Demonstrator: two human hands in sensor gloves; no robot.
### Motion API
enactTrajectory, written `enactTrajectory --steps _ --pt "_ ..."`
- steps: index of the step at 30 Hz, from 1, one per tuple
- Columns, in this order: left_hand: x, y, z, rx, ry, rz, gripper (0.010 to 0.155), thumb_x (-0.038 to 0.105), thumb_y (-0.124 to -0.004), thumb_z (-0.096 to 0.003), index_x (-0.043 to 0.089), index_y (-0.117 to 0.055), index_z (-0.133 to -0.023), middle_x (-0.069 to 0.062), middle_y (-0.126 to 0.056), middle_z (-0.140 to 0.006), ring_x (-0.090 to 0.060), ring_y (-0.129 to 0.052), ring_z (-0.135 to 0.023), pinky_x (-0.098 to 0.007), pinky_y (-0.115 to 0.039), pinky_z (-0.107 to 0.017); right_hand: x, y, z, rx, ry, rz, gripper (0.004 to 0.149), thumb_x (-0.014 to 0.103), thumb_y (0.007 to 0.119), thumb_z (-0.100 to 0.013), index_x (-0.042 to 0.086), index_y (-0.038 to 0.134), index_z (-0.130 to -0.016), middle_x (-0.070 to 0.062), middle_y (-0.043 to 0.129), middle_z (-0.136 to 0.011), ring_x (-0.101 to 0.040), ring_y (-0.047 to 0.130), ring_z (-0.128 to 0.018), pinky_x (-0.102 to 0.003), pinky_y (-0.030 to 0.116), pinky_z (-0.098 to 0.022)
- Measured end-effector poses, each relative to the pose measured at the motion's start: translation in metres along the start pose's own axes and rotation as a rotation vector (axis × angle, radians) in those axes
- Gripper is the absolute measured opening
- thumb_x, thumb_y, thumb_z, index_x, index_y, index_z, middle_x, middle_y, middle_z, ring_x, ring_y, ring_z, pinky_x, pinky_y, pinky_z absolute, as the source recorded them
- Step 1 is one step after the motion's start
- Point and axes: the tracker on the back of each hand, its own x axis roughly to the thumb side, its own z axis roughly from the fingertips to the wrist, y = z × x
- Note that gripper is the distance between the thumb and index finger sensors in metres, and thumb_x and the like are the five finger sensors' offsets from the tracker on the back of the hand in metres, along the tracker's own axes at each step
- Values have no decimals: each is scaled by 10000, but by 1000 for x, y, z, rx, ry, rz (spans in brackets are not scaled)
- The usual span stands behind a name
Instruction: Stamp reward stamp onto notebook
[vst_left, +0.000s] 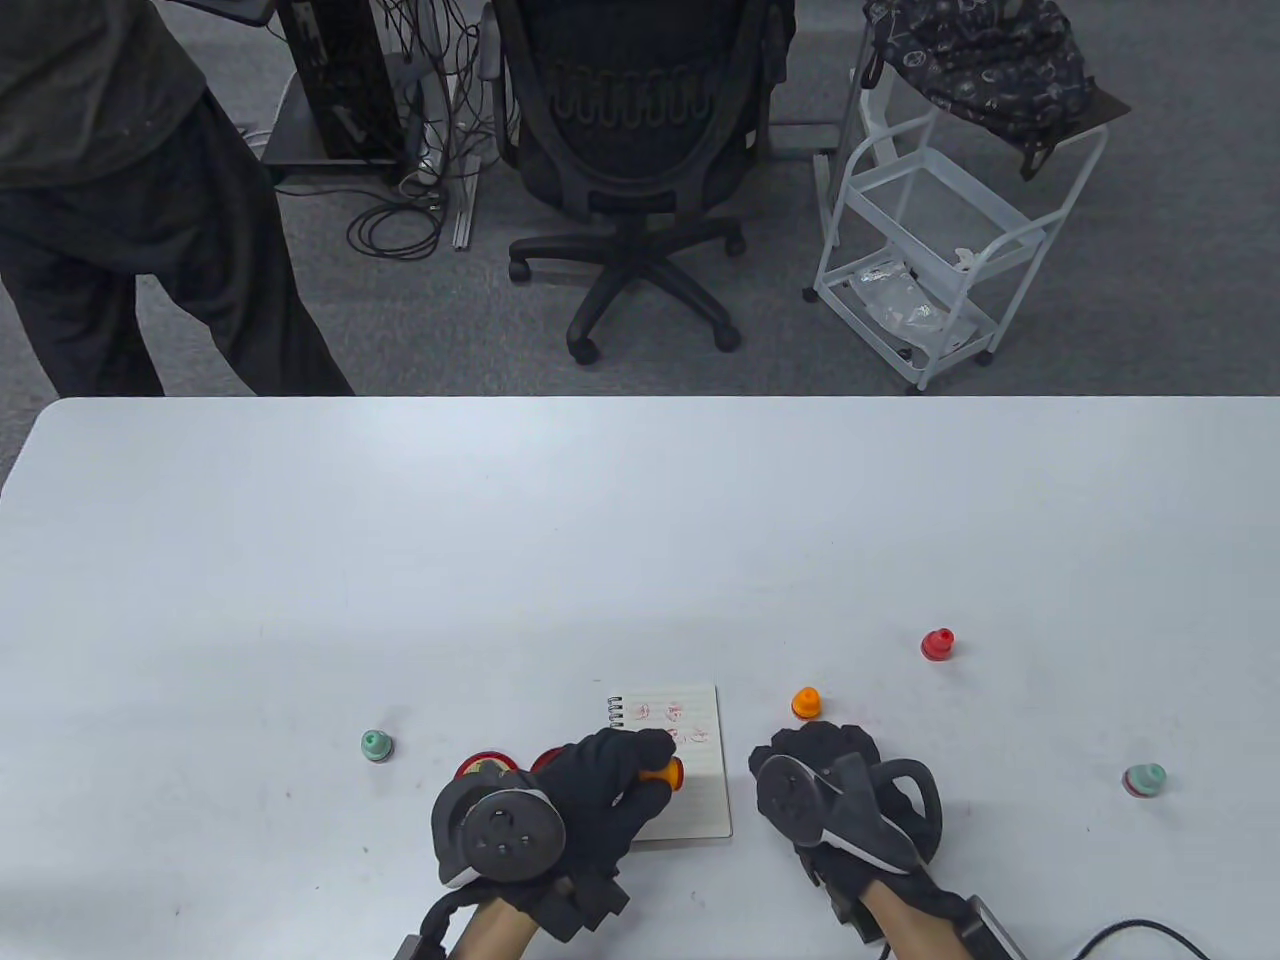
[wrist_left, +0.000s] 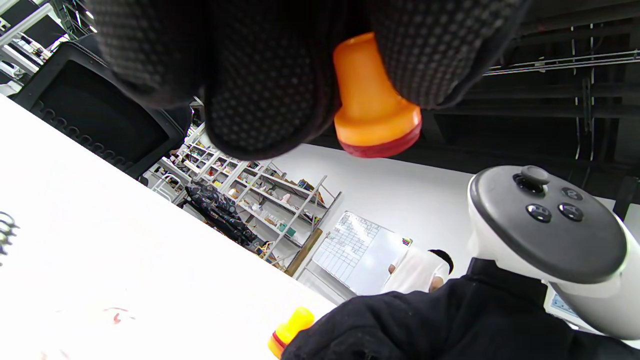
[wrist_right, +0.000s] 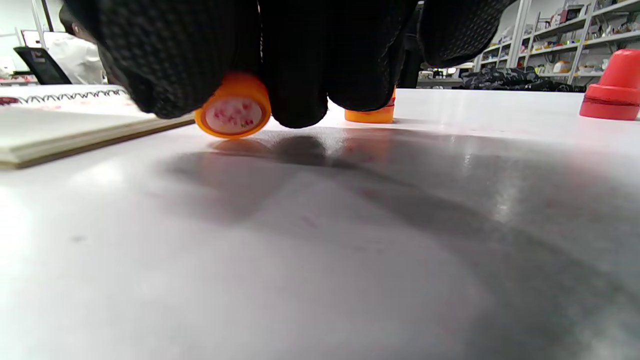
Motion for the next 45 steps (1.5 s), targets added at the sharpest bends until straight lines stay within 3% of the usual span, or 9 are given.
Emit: enactTrajectory --steps 11,17,24,35,45 --pt "-3 8 -2 -42 -8 -69 481 312 -860 -474 119 -795 -910 -101 -931 -808 -289 -1003 -538 -493 -834 -472 -5 -6 1 -8 8 -42 465 405 825 -379 314 787 -834 30 806 -942 -307 802 -912 -574 637 -706" --pt "-10 17 -5 -130 -59 -245 461 320 -869 -465 151 -862 -894 -89 -963 -795 -287 -1020 -532 -491 -844 -471 -9 -13 4 -40 17 -72 496 423 802 -389 314 756 -871 15 776 -969 -324 767 -935 -581 619 -712" --pt "-20 24 -6 -294 -26 -392 458 315 -871 -464 157 -884 -893 -85 -973 -801 -291 -1025 -538 -491 -845 -474 -12 -21 7 -78 28 -84 536 450 765 -407 314 710 -922 -7 714 -1025 -369 696 -978 -606 575 -727" --pt "-30 10 -3 -488 20 -624 500 294 -891 -440 112 -842 -903 -101 -958 -824 -293 -1026 -548 -494 -845 -473 -16 -25 9 -83 34 -128 537 451 755 -411 309 712 -926 -15 698 -1039 -384 674 -990 -614 567 -728" --pt "-37 -2 -2 -589 29 -662 454 293 -903 -432 143 -912 -860 -64 -1017 -793 -293 -1031 -561 -489 -847 -482 -16 -25 9 -97 21 -132 523 449 751 -412 304 731 -914 -14 708 -1032 -380 681 -987 -609 576 -725"
